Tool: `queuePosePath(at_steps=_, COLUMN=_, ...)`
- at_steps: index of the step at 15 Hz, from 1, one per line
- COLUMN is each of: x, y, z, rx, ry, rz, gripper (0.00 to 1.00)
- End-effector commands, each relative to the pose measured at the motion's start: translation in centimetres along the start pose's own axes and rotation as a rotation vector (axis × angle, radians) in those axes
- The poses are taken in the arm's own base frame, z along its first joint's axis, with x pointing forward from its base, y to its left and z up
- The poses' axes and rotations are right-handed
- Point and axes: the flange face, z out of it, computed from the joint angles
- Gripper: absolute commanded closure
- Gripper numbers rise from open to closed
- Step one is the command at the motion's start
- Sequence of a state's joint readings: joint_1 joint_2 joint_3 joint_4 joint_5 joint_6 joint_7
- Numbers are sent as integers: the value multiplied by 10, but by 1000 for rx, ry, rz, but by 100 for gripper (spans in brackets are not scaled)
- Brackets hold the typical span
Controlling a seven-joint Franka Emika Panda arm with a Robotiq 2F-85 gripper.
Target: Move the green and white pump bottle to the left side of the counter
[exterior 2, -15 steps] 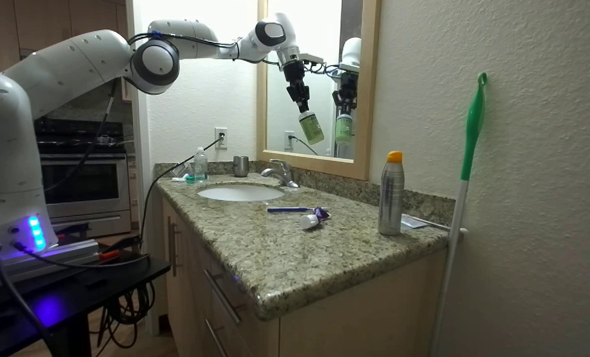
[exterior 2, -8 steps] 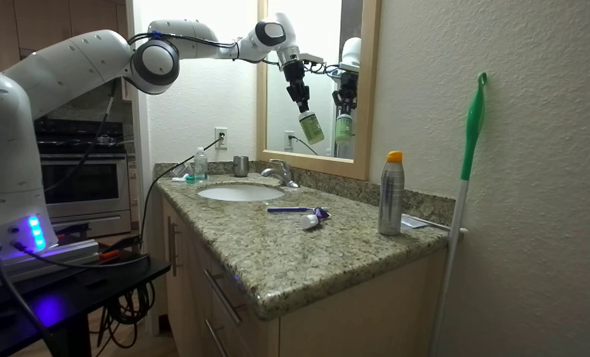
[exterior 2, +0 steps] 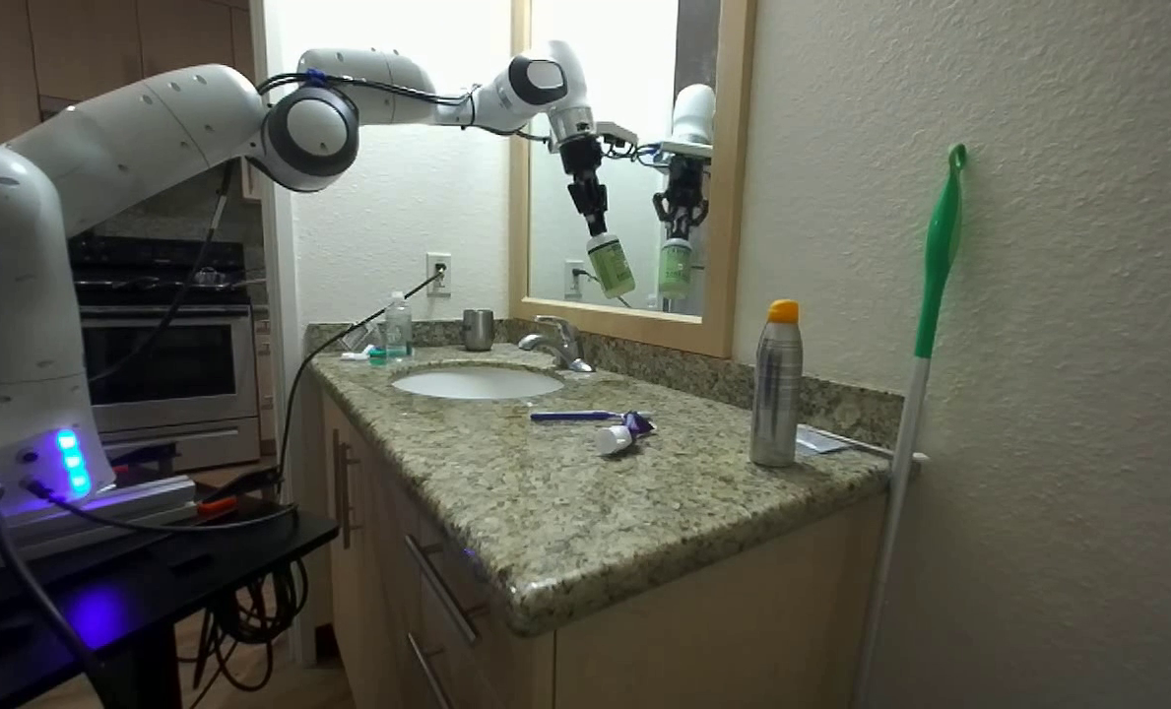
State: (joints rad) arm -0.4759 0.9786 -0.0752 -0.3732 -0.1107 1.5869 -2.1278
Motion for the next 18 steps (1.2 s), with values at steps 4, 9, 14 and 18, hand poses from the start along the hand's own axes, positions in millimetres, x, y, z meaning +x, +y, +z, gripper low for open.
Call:
queuePosePath(at_steps=4, x=59, y=35, z=-14, rx=-52, ry=33, rz=-353, gripper=92)
queuePosePath(at_steps=9, x=102, y=54, z=-29, rx=-118, ry=99, rz=-601, gripper=92)
queuePosePath(at_steps=14, x=201, y=87, z=-47, rx=-163, ry=171, rz=-796, gripper=92)
queuePosePath(at_steps=18, x=216, y=93, z=-43, rx=-168, ry=167, rz=-784, gripper=70)
